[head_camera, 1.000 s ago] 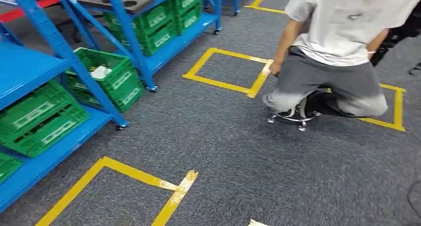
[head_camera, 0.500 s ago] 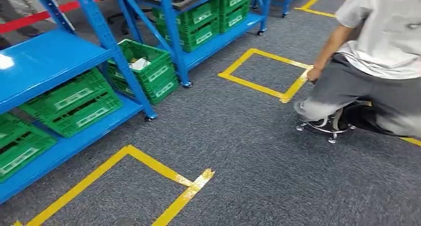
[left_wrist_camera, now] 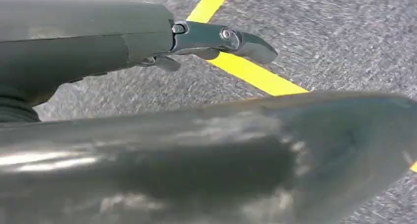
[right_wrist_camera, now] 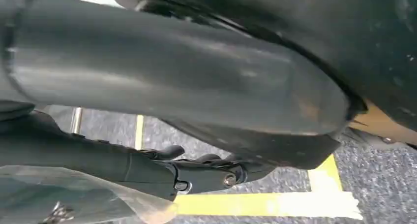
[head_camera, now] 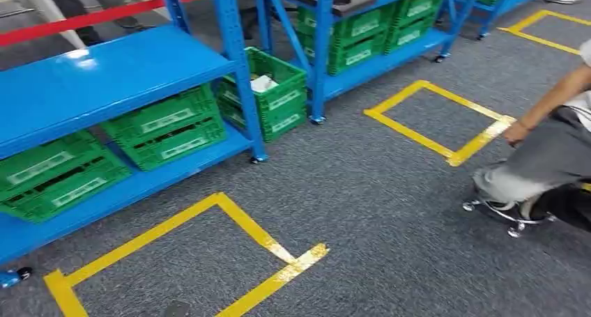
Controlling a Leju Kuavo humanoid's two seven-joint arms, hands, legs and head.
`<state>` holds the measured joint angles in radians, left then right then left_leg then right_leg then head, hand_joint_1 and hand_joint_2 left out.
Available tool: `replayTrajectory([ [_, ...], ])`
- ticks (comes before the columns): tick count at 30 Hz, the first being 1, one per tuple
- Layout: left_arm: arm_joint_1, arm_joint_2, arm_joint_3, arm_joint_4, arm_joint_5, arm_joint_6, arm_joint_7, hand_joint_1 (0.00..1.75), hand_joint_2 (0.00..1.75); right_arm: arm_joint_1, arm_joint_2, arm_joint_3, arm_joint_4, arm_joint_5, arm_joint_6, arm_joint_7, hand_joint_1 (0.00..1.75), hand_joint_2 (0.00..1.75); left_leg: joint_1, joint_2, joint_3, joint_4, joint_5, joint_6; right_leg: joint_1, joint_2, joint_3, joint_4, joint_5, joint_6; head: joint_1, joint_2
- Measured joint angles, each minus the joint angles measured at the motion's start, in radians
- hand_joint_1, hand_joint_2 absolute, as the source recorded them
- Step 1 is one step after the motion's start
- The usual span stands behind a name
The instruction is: Take the parts from the cabinet and place them on the table.
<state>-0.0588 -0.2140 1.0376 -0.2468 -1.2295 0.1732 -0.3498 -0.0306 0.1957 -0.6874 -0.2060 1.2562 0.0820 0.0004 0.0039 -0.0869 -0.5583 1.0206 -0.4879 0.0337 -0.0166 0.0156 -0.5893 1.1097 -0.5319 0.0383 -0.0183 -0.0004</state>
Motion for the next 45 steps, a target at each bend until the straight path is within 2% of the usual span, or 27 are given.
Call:
replayTrajectory([
  [2, -0.002, 0.002, 0.0, 0.0, 0.0, -0.003, 0.0, 0.0, 0.0, 0.002, 0.0, 0.0, 0.004, 0.001, 0.01, -0.001, 0.0, 0.0, -0.004, -0.025, -0.009, 0.015, -0.007, -0.014, -0.011, 0.092, 0.033, -0.084, 0.002, 0.006, 0.003, 0.0],
  [6, 0.004, 0.003, 0.0, 0.0, 0.0, -0.005, 0.002, 0.0, 0.0, -0.001, 0.0, 0.0, 0.005, 0.001, 0.021, 0.0, 0.0, 0.0, 0.004, -0.067, -0.02, 0.008, 0.003, -0.033, -0.01, 0.048, 0.044, -0.083, 0.006, -0.018, -0.001, 0.0],
  [8, 0.003, 0.002, 0.0, 0.002, -0.001, -0.005, 0.002, 0.0, 0.0, 0.001, 0.0, 0.0, 0.005, -0.001, 0.033, 0.007, 0.0, 0.0, -0.003, 0.042, -0.047, 0.075, -0.04, -0.042, -0.007, 0.017, 0.051, -0.087, 0.004, -0.033, -0.015, 0.0],
  [10, -0.003, 0.002, 0.0, 0.002, -0.003, -0.005, 0.002, 0.0, 0.0, 0.006, -0.001, -0.001, 0.005, -0.002, 0.041, 0.013, 0.0, 0.0, 0.0, 0.072, -0.124, 0.231, -0.113, -0.046, -0.001, -0.02, 0.052, -0.086, 0.0, -0.04, -0.013, 0.0],
  [12, -0.001, 0.002, 0.0, 0.003, -0.006, -0.005, 0.002, 0.0, 0.0, 0.007, -0.002, -0.001, 0.005, -0.001, 0.047, 0.016, 0.0, 0.0, 0.001, 0.077, -0.17, 0.323, -0.133, -0.047, 0.003, -0.051, 0.053, -0.086, -0.003, -0.045, -0.013, 0.0],
  [13, 0.002, 0.002, 0.0, 0.003, -0.008, -0.005, 0.002, 0.0, 0.0, 0.006, -0.002, -0.001, 0.005, -0.001, 0.047, 0.018, 0.0, 0.0, 0.001, 0.078, -0.158, 0.303, -0.108, -0.044, 0.005, -0.063, 0.055, -0.086, -0.005, -0.045, -0.014, 0.0],
  [15, 0.003, 0.003, 0.0, 0.003, -0.008, -0.005, 0.002, 0.0, 0.0, 0.005, -0.002, -0.001, 0.005, -0.001, 0.048, 0.021, 0.0, 0.0, -0.004, 0.091, -0.08, 0.146, -0.017, -0.03, 0.01, -0.087, 0.065, -0.087, -0.011, -0.044, -0.013, 0.0],
  [16, 0.002, 0.003, 0.0, 0.003, -0.009, -0.005, 0.002, 0.0, 0.0, 0.004, -0.002, -0.001, 0.005, -0.001, 0.049, 0.021, 0.0, 0.0, -0.012, 0.123, -0.034, 0.058, 0.02, -0.017, 0.012, -0.099, 0.071, -0.087, -0.015, -0.044, -0.013, 0.0],
  [17, -0.001, 0.003, 0.0, 0.003, -0.009, -0.005, 0.002, 0.0, 0.0, 0.004, -0.002, -0.001, 0.005, -0.001, 0.05, 0.021, 0.0, 0.0, -0.024, 0.17, -0.018, 0.031, -0.002, -0.008, 0.017, -0.109, 0.068, -0.087, -0.02, -0.039, -0.012, 0.0],
  [21, 0.003, 0.003, 0.0, 0.004, -0.009, -0.005, 0.001, 0.0, 0.0, -0.001, -0.002, -0.001, 0.005, -0.001, 0.053, 0.021, 0.0, 0.0, -0.026, 0.132, -0.019, 0.003, 0.002, 0.0, 0.02, -0.155, 0.086, -0.094, -0.025, -0.021, -0.012, 0.0],
  [22, 0.006, 0.003, 0.0, 0.004, -0.008, -0.005, 0.001, 0.0, 0.0, -0.002, -0.003, -0.001, 0.004, -0.001, 0.052, 0.022, 0.0, 0.0, -0.015, 0.125, -0.006, -0.01, 0.01, 0.003, 0.015, -0.115, 0.079, -0.088, -0.036, -0.013, -0.011, 0.0],
  [23, 0.004, 0.003, 0.0, 0.004, -0.009, -0.005, 0.001, 0.0, 0.0, 0.0, -0.003, -0.002, 0.005, -0.001, 0.053, 0.022, 0.0, 0.0, -0.013, 0.115, -0.004, -0.014, 0.012, 0.006, 0.012, -0.057, 0.069, -0.061, -0.053, -0.008, -0.004, 0.0],
  [24, -0.001, 0.003, 0.0, 0.005, -0.009, -0.005, 0.001, 0.0, 0.0, 0.002, -0.003, -0.002, 0.005, -0.001, 0.053, 0.022, 0.0, 0.0, -0.011, 0.101, -0.007, -0.014, 0.014, 0.009, 0.011, -0.032, 0.036, 0.006, -0.09, -0.006, -0.003, 0.0],
  [26, -0.004, 0.0, 0.0, 0.006, -0.011, -0.005, 0.003, 0.0, 0.0, 0.001, -0.003, -0.003, 0.005, -0.003, 0.056, 0.017, 0.0, 0.0, -0.011, 0.077, -0.008, -0.014, 0.013, 0.011, 0.008, -0.02, -0.043, 0.158, -0.149, 0.0, -0.002, 0.0],
  [27, -0.003, 0.001, 0.0, 0.007, -0.011, -0.004, 0.005, 0.0, 0.0, -0.003, -0.003, -0.003, 0.005, -0.002, 0.058, 0.018, 0.0, 0.0, -0.01, 0.065, -0.007, -0.013, 0.012, 0.011, 0.007, -0.02, -0.064, 0.191, -0.15, 0.003, -0.002, 0.0],
  [29, -0.001, 0.001, 0.0, 0.007, -0.012, -0.003, 0.009, 0.0, 0.0, -0.003, -0.003, -0.004, 0.005, -0.002, 0.06, 0.021, 0.0, 0.0, -0.008, 0.035, -0.004, -0.011, 0.011, 0.009, 0.003, -0.019, -0.044, 0.135, -0.087, 0.006, -0.002, 0.0],
  [30, -0.001, 0.001, 0.0, 0.007, -0.012, -0.003, 0.01, 0.0, 0.0, -0.002, -0.003, -0.004, 0.005, -0.001, 0.06, 0.023, 0.0, 0.0, -0.005, 0.019, -0.003, -0.007, 0.009, 0.005, 0.0, -0.012, -0.012, 0.059, -0.038, 0.009, -0.002, 0.0],
  [31, -0.002, 0.001, 0.0, 0.007, -0.012, -0.003, 0.01, 0.0, 0.0, -0.001, -0.003, -0.004, 0.005, 0.0, 0.061, 0.024, 0.0, 0.0, -0.002, 0.002, -0.004, 0.0, 0.004, -0.002, -0.007, 0.017, 0.027, -0.033, 0.011, 0.015, -0.002, 0.0],
  [32, -0.001, 0.001, 0.0, 0.007, -0.012, -0.003, 0.01, 0.0, 0.0, -0.002, -0.003, -0.004, 0.005, 0.0, 0.062, 0.024, 0.0, 0.0, -0.002, -0.009, -0.008, 0.004, 0.0, -0.011, -0.011, 0.068, 0.042, -0.057, -0.01, 0.019, -0.002, 0.0],
  [33, -0.004, 0.002, 0.0, 0.007, -0.012, -0.002, 0.009, 0.0, 0.0, -0.004, -0.003, -0.004, 0.007, 0.0, 0.064, 0.024, 0.0, 0.0, -0.004, -0.022, -0.017, 0.014, -0.001, -0.017, -0.014, 0.08, 0.048, -0.086, -0.016, 0.011, 0.002, 0.0],
  [36, 0.002, 0.003, 0.0, 0.008, -0.015, -0.002, 0.009, 0.0, 0.0, -0.003, -0.003, -0.004, 0.009, 0.001, 0.066, 0.024, 0.0, 0.0, 0.001, -0.053, -0.025, 0.009, 0.012, -0.032, -0.008, 0.05, 0.058, -0.079, -0.011, -0.007, -0.001, 0.0],
  [37, 0.002, 0.005, 0.0, 0.008, -0.015, -0.002, 0.009, 0.0, 0.0, -0.003, 0.002, -0.004, 0.009, 0.001, 0.067, 0.024, 0.0, 0.0, 0.0, -0.036, -0.029, 0.016, 0.005, -0.035, -0.014, 0.032, 0.063, -0.085, -0.008, -0.014, -0.001, 0.0],
  [38, 0.002, 0.002, 0.0, 0.008, -0.015, -0.002, 0.009, 0.0, 0.0, -0.002, 0.0, -0.004, 0.009, 0.001, 0.068, 0.025, 0.0, 0.0, -0.007, 0.026, -0.039, 0.045, -0.013, -0.041, -0.013, 0.02, 0.068, -0.086, -0.01, -0.018, -0.01, 0.0],
  [39, 0.0, 0.002, 0.0, 0.008, -0.016, -0.002, 0.009, 0.0, 0.0, 0.001, 0.0, -0.004, 0.009, 0.002, 0.067, 0.027, 0.0, 0.0, -0.005, 0.055, -0.067, 0.102, -0.044, -0.046, -0.011, 0.003, 0.071, -0.086, -0.013, -0.023, -0.017, 0.0],
  [42, -0.003, 0.002, 0.0, 0.008, -0.019, -0.002, 0.009, 0.0, 0.0, 0.006, 0.0, -0.005, 0.009, 0.002, 0.07, 0.03, 0.0, 0.0, -0.001, 0.076, -0.174, 0.311, -0.117, -0.051, -0.005, -0.049, 0.077, -0.086, -0.023, -0.033, -0.015, 0.0],
  [43, 0.0, 0.002, -0.001, 0.008, -0.019, -0.002, 0.008, 0.0, 0.0, 0.006, 0.0, -0.004, 0.009, 0.002, 0.071, 0.03, 0.0, 0.0, -0.001, 0.077, -0.178, 0.313, -0.102, -0.05, -0.004, -0.063, 0.081, -0.086, -0.027, -0.033, -0.016, 0.0],
  [45, 0.003, 0.003, 0.0, 0.008, -0.02, -0.001, 0.008, 0.0, 0.0, 0.005, 0.0, -0.005, 0.009, 0.002, 0.071, 0.03, 0.0, 0.0, -0.002, 0.083, -0.127, 0.203, -0.019, -0.041, -0.002, -0.087, 0.094, -0.086, -0.036, -0.032, -0.016, 0.0],
])
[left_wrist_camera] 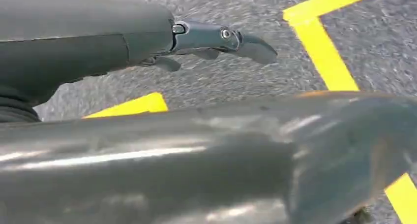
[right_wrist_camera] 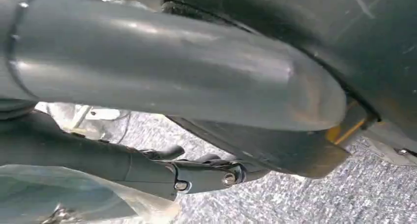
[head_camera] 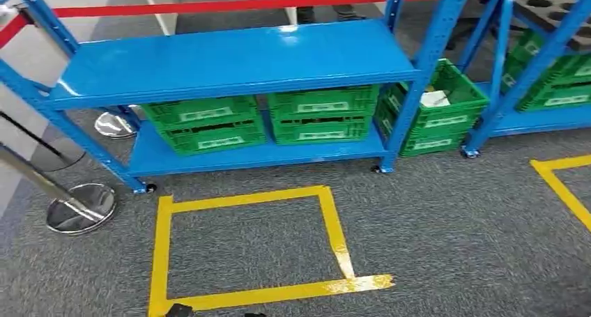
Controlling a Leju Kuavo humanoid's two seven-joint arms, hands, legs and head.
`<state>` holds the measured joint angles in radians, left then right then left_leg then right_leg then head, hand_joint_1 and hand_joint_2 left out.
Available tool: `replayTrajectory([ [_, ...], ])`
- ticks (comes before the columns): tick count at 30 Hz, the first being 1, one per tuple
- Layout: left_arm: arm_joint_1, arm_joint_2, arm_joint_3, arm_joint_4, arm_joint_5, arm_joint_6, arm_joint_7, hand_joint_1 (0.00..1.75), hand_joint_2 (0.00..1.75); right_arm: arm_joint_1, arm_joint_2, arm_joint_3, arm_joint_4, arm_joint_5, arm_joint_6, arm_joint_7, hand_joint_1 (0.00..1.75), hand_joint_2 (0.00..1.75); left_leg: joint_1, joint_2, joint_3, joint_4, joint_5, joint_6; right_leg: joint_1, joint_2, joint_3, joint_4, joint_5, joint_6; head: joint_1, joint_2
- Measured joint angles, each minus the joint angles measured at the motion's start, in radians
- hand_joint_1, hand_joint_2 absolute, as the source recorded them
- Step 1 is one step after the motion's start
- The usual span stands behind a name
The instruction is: Take the parts from the cabinet and place them on the table.
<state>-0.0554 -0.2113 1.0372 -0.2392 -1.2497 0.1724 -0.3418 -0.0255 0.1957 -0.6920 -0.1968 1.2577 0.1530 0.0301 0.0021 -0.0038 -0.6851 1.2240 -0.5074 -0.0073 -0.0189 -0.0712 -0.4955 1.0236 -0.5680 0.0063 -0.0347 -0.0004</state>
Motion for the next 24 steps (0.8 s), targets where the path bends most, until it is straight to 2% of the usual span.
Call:
replayTrajectory([
  [1, 0.0, 0.0, 0.0, 0.0, -0.001, 0.001, -0.001, 0.0, 0.0, 0.0, 0.0, 0.0, 0.0, 0.0, 0.0, 0.0, 0.0, 0.0, -0.003, 0.016, 0.042, -0.086, 0.044, 0.008, 0.001, -0.012, 0.008, 0.0, -0.005, 0.0, 0.001, 0.0],
  [2, -0.001, 0.0, 0.0, 0.0, -0.001, 0.001, -0.003, 0.0, 0.0, 0.0, 0.0, 0.0, 0.0, 0.0, 0.0, 0.001, 0.0, 0.0, -0.012, 0.064, 0.073, -0.152, 0.055, 0.019, 0.001, -0.023, 0.007, -0.002, -0.011, 0.002, 0.001, 0.0],
  [3, -0.005, 0.0, 0.0, 0.0, -0.001, 0.002, -0.003, 0.0, 0.0, 0.001, 0.0, 0.0, 0.0, -0.001, 0.001, 0.002, 0.0, 0.0, -0.026, 0.095, 0.084, -0.166, 0.038, 0.023, 0.01, -0.034, 0.007, 0.0, -0.019, 0.009, 0.0, 0.0],
  [4, -0.009, 0.0, 0.0, 0.0, -0.001, 0.003, -0.004, 0.0, 0.0, 0.001, 0.0, 0.0, 0.0, -0.001, 0.001, 0.002, 0.0, 0.0, -0.025, 0.089, 0.085, -0.172, 0.032, 0.026, 0.01, -0.045, 0.009, -0.003, -0.021, 0.012, 0.0, 0.0],
  [5, -0.007, 0.0, 0.0, 0.0, -0.001, 0.004, -0.005, 0.0, 0.0, 0.0, 0.0, 0.0, 0.0, -0.001, 0.002, 0.003, 0.0, 0.0, -0.026, 0.075, 0.083, -0.174, 0.031, 0.027, 0.011, -0.058, 0.014, -0.007, -0.022, 0.015, 0.007, 0.0],
  [6, -0.002, 0.0, 0.0, 0.0, -0.001, 0.004, -0.005, 0.0, 0.0, -0.004, 0.0, -0.001, 0.0, -0.001, 0.002, 0.003, 0.0, 0.0, -0.027, 0.063, 0.082, -0.176, 0.031, 0.03, 0.011, -0.07, 0.024, -0.013, -0.022, 0.017, 0.007, 0.0],
  [7, -0.002, 0.0, 0.0, 0.0, -0.001, 0.004, -0.005, 0.0, 0.0, -0.008, 0.0, -0.001, -0.001, -0.002, 0.002, 0.003, 0.0, 0.0, -0.021, 0.048, 0.089, -0.189, 0.036, 0.036, 0.012, -0.076, 0.042, -0.016, -0.026, 0.024, 0.004, 0.0],
  [8, 0.002, 0.0, 0.0, 0.0, 0.0, 0.005, -0.005, 0.0, 0.0, -0.007, 0.0, -0.001, 0.0, -0.001, 0.002, 0.003, 0.0, 0.0, -0.014, 0.039, 0.098, -0.198, 0.04, 0.041, 0.009, -0.024, 0.035, -0.006, -0.04, 0.03, 0.01, 0.0],
  [9, -0.002, 0.0, 0.0, 0.0, 0.001, 0.005, -0.005, 0.0, 0.0, -0.004, 0.0, -0.002, 0.0, -0.002, 0.002, 0.003, 0.0, 0.0, -0.011, 0.028, 0.098, -0.201, 0.042, 0.047, 0.007, 0.031, 0.011, 0.04, -0.064, 0.032, 0.015, 0.0],
  [10, -0.006, 0.0, 0.0, 0.0, 0.0, 0.005, -0.005, 0.0, 0.0, -0.003, 0.0, -0.003, 0.0, -0.002, 0.001, 0.002, 0.0, 0.0, -0.01, 0.014, 0.096, -0.2, 0.042, 0.049, 0.006, 0.055, -0.032, 0.119, -0.096, 0.033, 0.018, 0.0],
  [11, -0.006, -0.002, 0.0, 0.0, 0.0, 0.005, -0.005, 0.0, 0.0, -0.003, 0.0, -0.005, 0.0, -0.002, 0.002, 0.0, 0.0, 0.0, -0.01, 0.0, 0.096, -0.2, 0.041, 0.051, 0.006, 0.064, -0.08, 0.203, -0.125, 0.034, 0.018, 0.0],
  [12, -0.006, -0.002, 0.0, 0.0, 0.0, 0.005, -0.005, 0.0, 0.0, -0.005, -0.001, -0.006, 0.0, -0.005, 0.002, -0.003, 0.0, 0.0, -0.01, -0.013, 0.097, -0.2, 0.04, 0.052, 0.007, 0.066, -0.122, 0.267, -0.139, 0.037, 0.018, 0.0],
  [13, -0.006, -0.002, 0.0, 0.0, 0.001, 0.005, -0.006, 0.0, 0.0, -0.008, -0.001, -0.006, 0.0, -0.006, 0.001, -0.005, 0.0, 0.0, -0.01, -0.017, 0.099, -0.2, 0.039, 0.053, 0.007, 0.067, -0.142, 0.286, -0.127, 0.038, 0.018, 0.0],
  [14, -0.004, -0.002, 0.0, 0.0, 0.003, 0.005, -0.006, 0.0, 0.0, -0.009, -0.001, -0.007, 0.0, -0.009, -0.003, -0.005, 0.0, 0.0, -0.01, -0.028, 0.103, -0.2, 0.037, 0.054, 0.006, 0.067, -0.141, 0.261, -0.088, 0.038, 0.017, 0.0],
  [16, -0.003, -0.002, 0.0, 0.0, 0.007, 0.005, -0.007, 0.0, 0.0, -0.007, -0.001, -0.011, 0.0, -0.018, -0.01, -0.003, 0.0, 0.0, -0.007, -0.045, 0.111, -0.198, 0.032, 0.048, 0.004, 0.068, -0.092, 0.113, 0.021, 0.039, 0.018, 0.0],
  [17, -0.003, -0.003, 0.0, 0.0, 0.008, 0.004, -0.008, 0.0, 0.0, -0.007, -0.001, -0.015, 0.0, -0.019, -0.013, -0.002, 0.0, 0.0, -0.006, -0.049, 0.113, -0.195, 0.027, 0.041, 0.001, 0.073, -0.067, 0.036, 0.051, 0.04, 0.019, 0.0],
  [18, -0.003, -0.002, 0.0, 0.0, 0.009, 0.004, -0.008, 0.0, 0.0, -0.008, -0.001, -0.016, 0.0, -0.019, -0.016, 0.0, 0.0, 0.0, -0.014, -0.051, 0.109, -0.187, 0.024, 0.033, 0.005, 0.085, -0.061, 0.021, 0.037, 0.041, 0.02, 0.0],
  [19, -0.004, -0.002, 0.0, 0.0, 0.009, 0.005, -0.008, 0.0, 0.0, -0.008, 0.0, -0.017, 0.0, -0.019, -0.019, 0.0, 0.0, 0.0, -0.012, -0.054, 0.103, -0.186, 0.023, 0.029, 0.004, 0.087, -0.047, 0.013, 0.03, 0.027, 0.018, 0.0],
  [21, -0.002, -0.002, 0.0, 0.0, 0.01, 0.006, -0.009, 0.0, 0.0, -0.007, 0.0, -0.023, 0.0, -0.019, -0.022, -0.002, 0.0, 0.0, -0.009, -0.053, 0.103, -0.192, 0.029, 0.019, 0.009, 0.087, -0.052, 0.012, 0.034, 0.015, 0.015, 0.0],
  [22, -0.002, -0.002, 0.0, 0.0, 0.01, 0.006, -0.008, 0.0, 0.0, -0.007, 0.002, -0.024, 0.0, -0.019, -0.026, -0.002, 0.0, 0.0, -0.01, -0.055, 0.104, -0.19, 0.028, 0.016, 0.003, 0.085, -0.05, 0.006, 0.038, 0.008, 0.016, 0.0],
  [23, -0.002, -0.001, 0.0, 0.0, 0.011, 0.007, -0.008, 0.0, 0.0, -0.007, 0.006, -0.024, 0.0, -0.018, -0.027, -0.002, 0.0, 0.0, -0.009, -0.043, 0.103, -0.183, 0.019, 0.011, 0.0, 0.081, -0.045, 0.002, 0.04, 0.003, 0.015, 0.0],
  [24, -0.003, -0.001, 0.0, 0.0, 0.011, 0.007, -0.008, 0.0, 0.0, -0.006, 0.006, -0.024, 0.0, -0.017, -0.029, -0.003, 0.0, 0.0, -0.007, -0.02, 0.085, -0.141, -0.01, 0.001, 0.0, 0.076, -0.043, 0.001, 0.039, -0.003, 0.005, 0.0],
])
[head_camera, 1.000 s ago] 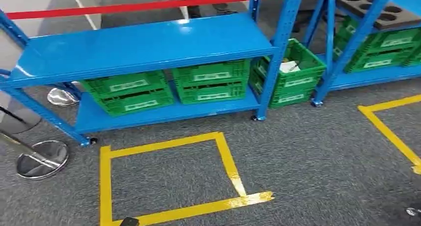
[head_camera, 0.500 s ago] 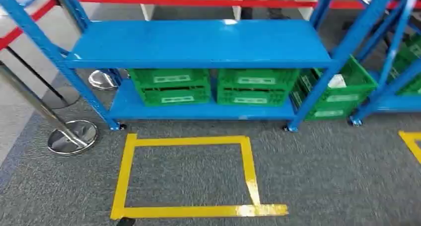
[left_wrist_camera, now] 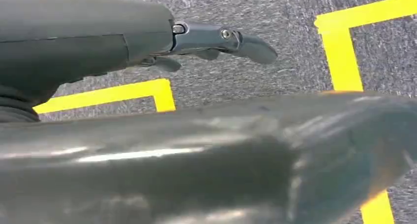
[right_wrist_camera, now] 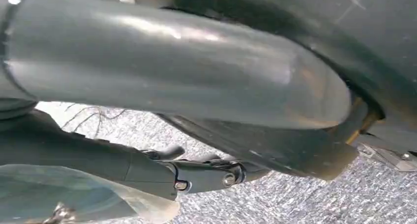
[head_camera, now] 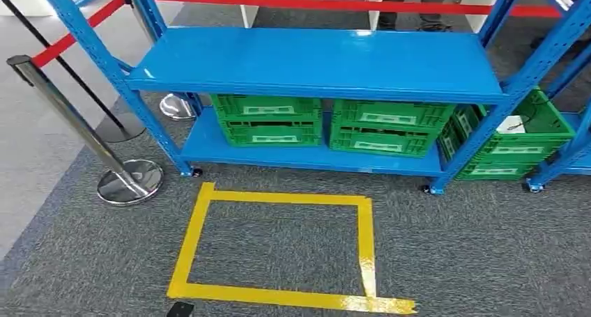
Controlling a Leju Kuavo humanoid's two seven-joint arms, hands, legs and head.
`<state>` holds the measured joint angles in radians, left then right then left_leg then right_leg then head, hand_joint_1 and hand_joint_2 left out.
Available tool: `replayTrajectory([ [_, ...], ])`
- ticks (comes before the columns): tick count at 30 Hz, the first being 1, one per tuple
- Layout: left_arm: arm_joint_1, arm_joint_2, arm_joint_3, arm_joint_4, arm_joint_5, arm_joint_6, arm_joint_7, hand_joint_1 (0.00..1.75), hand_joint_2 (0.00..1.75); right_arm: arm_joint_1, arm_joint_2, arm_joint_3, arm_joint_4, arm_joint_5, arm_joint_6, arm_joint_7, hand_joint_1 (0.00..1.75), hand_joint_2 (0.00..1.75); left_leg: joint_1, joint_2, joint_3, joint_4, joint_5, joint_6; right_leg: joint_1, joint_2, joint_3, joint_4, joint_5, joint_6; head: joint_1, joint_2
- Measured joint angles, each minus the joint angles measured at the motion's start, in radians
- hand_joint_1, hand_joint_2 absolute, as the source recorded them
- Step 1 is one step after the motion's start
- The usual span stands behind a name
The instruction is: Take the parts from the cabinet and place them on the table.
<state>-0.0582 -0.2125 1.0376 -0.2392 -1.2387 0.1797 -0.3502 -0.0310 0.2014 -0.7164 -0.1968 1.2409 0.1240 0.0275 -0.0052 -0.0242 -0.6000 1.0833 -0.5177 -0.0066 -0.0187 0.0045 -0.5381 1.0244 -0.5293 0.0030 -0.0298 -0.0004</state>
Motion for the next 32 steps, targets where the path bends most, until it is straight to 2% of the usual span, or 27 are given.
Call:
replayTrajectory([
  [2, -0.001, 0.0, 0.0, 0.0, 0.0, 0.0, 0.0, 0.0, 0.0, 0.003, 0.0, 0.0, 0.0, 0.001, -0.003, -0.002, 0.0, 0.0, 0.006, 0.012, -0.069, 0.148, -0.07, -0.01, 0.001, -0.01, 0.001, 0.0, -0.002, -0.005, 0.001, 0.0],
  [3, 0.0, 0.0, 0.0, 0.0, 0.0, 0.0, 0.0, 0.0, 0.0, 0.003, 0.0, 0.0, 0.0, 0.002, -0.004, -0.002, 0.0, 0.0, 0.008, 0.012, -0.104, 0.218, -0.094, -0.013, 0.001, -0.014, 0.001, 0.0, -0.004, -0.007, 0.002, 0.0],
  [4, 0.002, 0.0, 0.0, 0.0, 0.0, 0.0, 0.0, 0.0, 0.0, 0.004, 0.0, 0.0, 0.0, 0.002, -0.006, -0.004, 0.0, 0.0, 0.009, 0.012, -0.125, 0.255, -0.096, -0.015, 0.001, -0.017, 0.002, 0.0, -0.005, -0.007, 0.001, 0.0],
  [5, 0.003, 0.0, 0.0, 0.0, 0.0, 0.0, 0.0, 0.0, 0.0, 0.004, 0.0, 0.0, 0.0, 0.002, -0.007, -0.005, 0.0, 0.0, 0.01, 0.012, -0.121, 0.243, -0.075, -0.014, 0.001, -0.018, 0.005, 0.0, -0.007, -0.006, 0.001, 0.0],
  [6, 0.003, 0.0, 0.0, 0.0, 0.0, 0.0, 0.0, 0.0, 0.0, 0.004, 0.0, 0.0, 0.0, 0.003, -0.007, -0.006, 0.0, 0.0, 0.01, 0.012, -0.095, 0.181, -0.027, -0.01, 0.001, -0.019, 0.009, 0.0, -0.01, -0.006, 0.001, 0.0],
  [8, 0.003, 0.0, 0.001, 0.0, 0.0, 0.0, 0.0, 0.0, 0.0, 0.003, 0.0, 0.0, 0.0, 0.003, -0.008, -0.008, 0.0, 0.0, 0.007, 0.016, -0.012, 0.005, 0.064, 0.004, 0.001, -0.019, 0.02, 0.0, -0.017, -0.001, 0.001, 0.0],
  [9, 0.002, 0.001, 0.001, 0.0, 0.0, 0.0, 0.0, 0.0, 0.0, 0.004, 0.0, 0.0, 0.0, 0.003, -0.007, -0.01, 0.0, 0.0, 0.002, 0.024, 0.008, -0.027, 0.049, 0.01, 0.003, -0.02, 0.009, -0.001, -0.021, 0.005, 0.002, 0.0],
  [10, 0.0, 0.001, 0.001, 0.0, 0.0, 0.0, 0.0, 0.0, 0.0, 0.004, 0.0, 0.0, 0.0, 0.003, -0.008, -0.012, 0.0, 0.0, -0.001, 0.023, 0.017, -0.054, 0.041, 0.013, 0.007, -0.019, 0.021, 0.001, -0.025, 0.013, 0.001, 0.0],
  [12, 0.0, 0.001, 0.001, 0.0, 0.0, 0.0, 0.001, 0.0, 0.0, 0.003, 0.0, 0.0, 0.0, 0.003, -0.009, -0.014, 0.0, 0.0, -0.004, 0.022, 0.013, -0.048, 0.037, 0.018, 0.005, -0.025, 0.016, -0.008, -0.024, 0.021, 0.002, 0.0],
  [13, 0.002, 0.001, 0.001, 0.0, 0.001, 0.001, 0.003, 0.0, 0.0, 0.002, 0.0, 0.0, 0.0, 0.003, -0.009, -0.015, 0.0, 0.0, -0.003, 0.02, 0.018, -0.055, 0.037, 0.023, 0.006, -0.026, 0.025, -0.013, -0.026, 0.028, 0.003, 0.0],
  [14, 0.004, 0.001, 0.001, 0.0, 0.001, 0.001, 0.003, 0.0, 0.0, 0.001, 0.0, 0.0, 0.0, 0.003, -0.01, -0.015, 0.0, 0.0, 0.008, 0.02, 0.03, -0.072, 0.043, 0.03, 0.004, -0.023, 0.025, -0.007, -0.034, 0.033, 0.003, 0.0],
  [15, 0.003, 0.0, 0.002, 0.0, 0.0, 0.001, 0.003, 0.0, 0.0, 0.001, 0.0, 0.0, 0.0, 0.003, -0.01, -0.016, 0.0, 0.0, 0.007, 0.019, 0.036, -0.076, 0.043, 0.032, 0.005, -0.016, 0.017, 0.019, -0.048, 0.037, 0.008, 0.0],
  [16, 0.001, 0.0, 0.002, 0.0, 0.0, 0.001, 0.003, 0.0, 0.0, 0.002, 0.0, 0.0, 0.0, 0.004, -0.01, -0.016, 0.0, 0.0, 0.007, 0.019, 0.037, -0.076, 0.041, 0.04, 0.006, -0.011, -0.014, 0.074, -0.075, 0.04, 0.012, 0.0],
  [17, 0.0, -0.001, 0.002, 0.0, 0.0, 0.001, 0.003, 0.0, 0.0, 0.002, 0.0, 0.0, 0.0, 0.004, -0.01, -0.017, 0.0, 0.0, 0.006, 0.019, 0.038, -0.076, 0.038, 0.043, 0.005, -0.008, -0.066, 0.169, -0.116, 0.044, 0.012, 0.0],
  [18, 0.0, -0.001, 0.002, 0.0, 0.0, 0.001, 0.003, 0.0, 0.0, 0.001, -0.001, 0.0, 0.0, 0.003, -0.01, -0.023, 0.0, 0.0, 0.006, 0.019, 0.038, -0.075, 0.035, 0.046, 0.006, -0.008, -0.113, 0.247, -0.143, 0.046, 0.013, 0.0],
  [19, 0.001, -0.001, 0.002, 0.0, 0.0, 0.001, 0.003, 0.0, 0.0, -0.002, -0.001, -0.001, 0.0, 0.003, -0.01, -0.025, 0.0, 0.0, 0.006, 0.019, 0.04, -0.075, 0.033, 0.045, 0.007, -0.008, -0.143, 0.291, -0.148, 0.048, 0.013, 0.0],
  [20, 0.001, -0.001, 0.002, 0.0, 0.0, 0.001, 0.003, 0.0, 0.0, -0.004, -0.001, -0.001, 0.0, 0.003, -0.01, -0.024, 0.0, 0.0, 0.006, 0.019, 0.045, -0.075, 0.029, 0.045, 0.006, -0.009, -0.147, 0.287, -0.124, 0.049, 0.012, 0.0],
  [21, 0.001, -0.001, 0.002, 0.0, 0.0, 0.001, 0.003, 0.0, 0.0, -0.004, -0.001, -0.001, 0.0, 0.003, -0.01, -0.023, 0.0, 0.0, 0.006, 0.017, 0.051, -0.074, 0.025, 0.044, 0.005, -0.008, -0.13, 0.243, -0.082, 0.049, 0.013, 0.0],
  [23, 0.001, -0.002, 0.002, 0.0, 0.0, 0.001, 0.003, 0.0, 0.0, -0.001, -0.001, 0.0, 0.0, 0.004, -0.009, -0.021, 0.0, 0.0, 0.008, 0.01, 0.066, -0.069, 0.012, 0.036, 0.003, -0.008, -0.056, 0.07, 0.027, 0.049, 0.014, 0.0],
  [24, 0.002, -0.002, 0.002, 0.0, 0.0, 0.001, 0.003, 0.0, 0.0, 0.0, -0.001, -0.001, 0.0, 0.004, -0.008, -0.02, 0.0, 0.0, 0.006, 0.009, 0.066, -0.068, 0.006, 0.03, 0.003, -0.005, -0.038, 0.038, 0.019, 0.046, 0.013, 0.0],
  [25, -0.001, -0.002, 0.002, 0.0, -0.001, 0.001, 0.003, 0.0, 0.0, 0.0, -0.001, 0.0, 0.001, 0.005, -0.006, -0.02, 0.0, 0.0, 0.0, 0.006, 0.064, -0.056, -0.001, 0.023, 0.004, -0.004, -0.019, 0.0, 0.007, 0.038, 0.015, 0.0],
  [26, -0.001, -0.002, 0.002, 0.0, -0.001, 0.001, 0.003, 0.0, 0.0, 0.002, -0.001, 0.0, 0.0, 0.006, -0.006, -0.02, 0.0, 0.0, 0.001, 0.007, 0.061, -0.059, 0.003, 0.019, 0.006, -0.003, -0.021, 0.011, 0.006, 0.027, 0.011, 0.0],
  [28, 0.001, -0.002, 0.002, 0.0, -0.001, 0.0, 0.003, 0.0, 0.0, 0.004, -0.001, -0.001, 0.0, 0.006, -0.006, -0.021, 0.0, 0.0, 0.002, 0.008, 0.062, -0.062, 0.002, 0.016, 0.008, -0.003, -0.021, 0.009, 0.004, 0.018, 0.009, 0.0],
  [29, 0.0, -0.001, 0.002, 0.0, -0.001, 0.0, 0.003, 0.0, 0.0, 0.004, 0.0, -0.001, 0.0, 0.006, -0.005, -0.022, 0.0, 0.0, 0.002, 0.009, 0.062, -0.058, -0.007, 0.01, 0.0, -0.005, -0.014, 0.002, 0.006, 0.011, 0.008, 0.0],
  [30, 0.0, -0.002, 0.002, 0.0, -0.001, 0.0, 0.003, 0.0, 0.0, 0.003, 0.0, -0.001, 0.0, 0.006, -0.004, -0.021, 0.0, 0.0, 0.003, 0.013, 0.057, -0.038, -0.017, 0.002, 0.0, -0.006, -0.009, 0.0, 0.004, 0.007, 0.005, 0.0],
  [31, -0.001, -0.002, 0.002, 0.0, -0.002, 0.0, 0.003, 0.0, 0.0, 0.003, 0.0, -0.001, 0.001, 0.006, -0.003, -0.021, 0.0, 0.0, 0.004, 0.014, 0.033, 0.014, -0.043, -0.004, -0.001, -0.009, -0.005, 0.0, 0.001, 0.001, -0.003, 0.0],
  [32, -0.001, -0.001, 0.002, 0.0, -0.002, 0.0, 0.003, 0.0, 0.0, 0.003, 0.0, -0.001, 0.0, 0.007, -0.003, -0.021, 0.0, 0.0, 0.007, 0.014, -0.012, 0.104, -0.081, -0.008, 0.0, -0.012, -0.001, 0.0, -0.003, -0.004, -0.001, 0.0],
])
